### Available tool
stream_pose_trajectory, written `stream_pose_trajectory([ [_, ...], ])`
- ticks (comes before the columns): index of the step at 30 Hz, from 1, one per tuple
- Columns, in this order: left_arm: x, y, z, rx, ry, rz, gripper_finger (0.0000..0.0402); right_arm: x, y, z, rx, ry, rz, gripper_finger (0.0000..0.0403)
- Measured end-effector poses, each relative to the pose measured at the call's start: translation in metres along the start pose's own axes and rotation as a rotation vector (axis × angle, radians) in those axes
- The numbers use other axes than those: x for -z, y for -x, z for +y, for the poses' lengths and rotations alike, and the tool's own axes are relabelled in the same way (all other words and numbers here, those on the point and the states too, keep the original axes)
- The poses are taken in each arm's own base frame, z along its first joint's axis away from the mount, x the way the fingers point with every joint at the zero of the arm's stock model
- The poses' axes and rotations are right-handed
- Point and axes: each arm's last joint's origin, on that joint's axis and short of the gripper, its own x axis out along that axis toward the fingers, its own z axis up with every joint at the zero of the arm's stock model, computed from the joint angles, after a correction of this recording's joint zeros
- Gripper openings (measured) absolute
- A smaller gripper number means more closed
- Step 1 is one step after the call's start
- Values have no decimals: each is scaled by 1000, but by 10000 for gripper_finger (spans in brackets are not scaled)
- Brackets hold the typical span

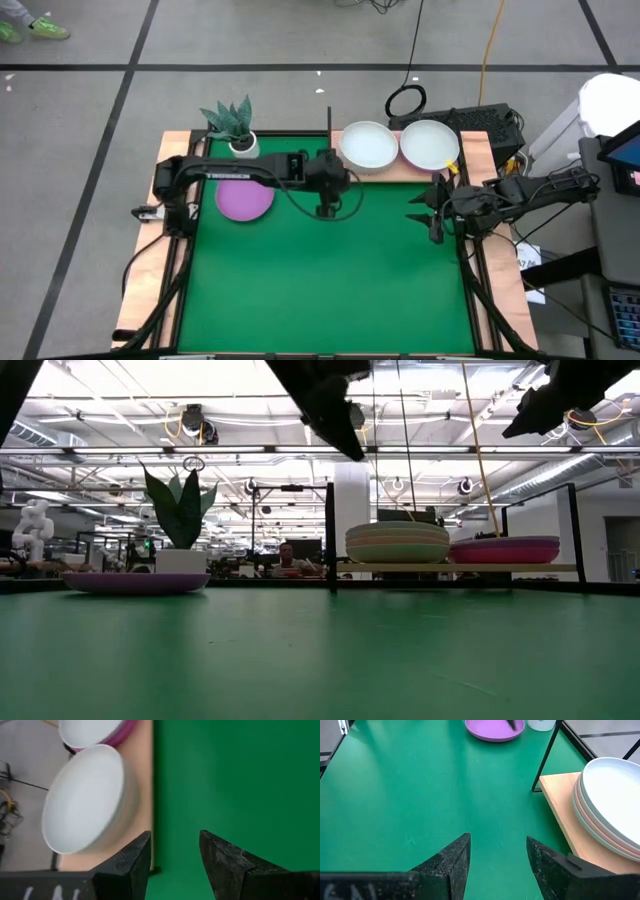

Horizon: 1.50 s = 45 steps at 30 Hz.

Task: Place and stack plates onto a shelf
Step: Stack the purple plate on the right light blue plate on the shelf

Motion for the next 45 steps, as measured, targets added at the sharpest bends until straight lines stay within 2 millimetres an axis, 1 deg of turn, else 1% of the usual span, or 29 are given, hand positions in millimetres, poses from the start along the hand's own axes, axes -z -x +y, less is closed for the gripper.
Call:
stream_pose_trajectory([
  [2,2,7,-7,22,13,36,173,0,-1,0,-1,8,8,173],
  [8,12,11,-25,75,45,172,173,0,-3,1,0,15,18,173],
  [12,15,16,-41,62,56,245,173,0,-4,1,1,24,22,173],
  [15,16,21,-55,27,47,283,173,0,-5,2,1,25,25,173],
  [19,19,29,-74,39,69,339,172,0,-5,2,1,26,27,173],
  [24,31,32,-102,52,78,383,172,0,-5,2,1,30,27,173],
  [27,44,36,-114,12,100,400,172,0,-5,2,1,38,28,173],
  [30,69,41,-121,-55,131,451,172,-1,-7,3,1,42,27,173],
  [34,98,53,-119,-90,216,450,172,-3,-10,4,-1,61,21,173],
  [40,144,61,-116,-108,318,420,172,-8,-15,7,-4,112,-4,173],
  [45,183,56,-116,-119,359,450,172,-12,-21,10,-6,159,-23,173],
])
